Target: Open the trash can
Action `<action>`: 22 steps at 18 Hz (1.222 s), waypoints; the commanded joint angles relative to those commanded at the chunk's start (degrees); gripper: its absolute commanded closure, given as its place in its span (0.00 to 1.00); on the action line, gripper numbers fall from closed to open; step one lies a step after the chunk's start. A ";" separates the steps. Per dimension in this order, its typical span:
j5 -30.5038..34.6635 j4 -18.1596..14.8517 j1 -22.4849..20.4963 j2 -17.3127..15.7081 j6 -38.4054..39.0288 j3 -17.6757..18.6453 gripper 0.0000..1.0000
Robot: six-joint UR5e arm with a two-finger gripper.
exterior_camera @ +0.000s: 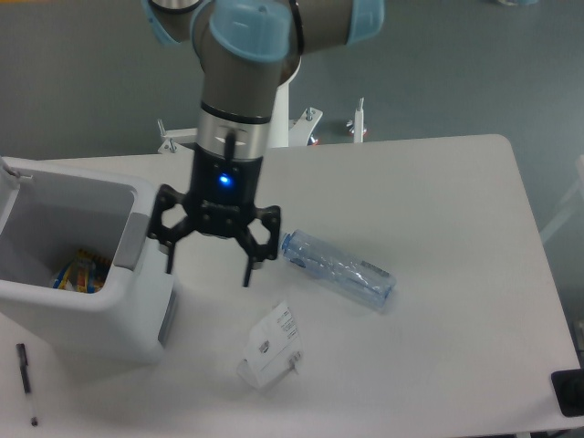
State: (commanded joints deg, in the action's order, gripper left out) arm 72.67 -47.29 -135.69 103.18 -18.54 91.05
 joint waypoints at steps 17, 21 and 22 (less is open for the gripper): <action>9.33 -3.15 -11.08 8.43 -25.02 -3.94 0.00; 10.73 -15.96 -13.55 11.77 -36.27 -10.79 0.00; 12.74 -17.73 -13.55 12.48 -38.92 -12.11 0.00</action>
State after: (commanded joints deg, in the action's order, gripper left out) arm 85.41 -65.02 -149.24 115.66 -57.45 78.94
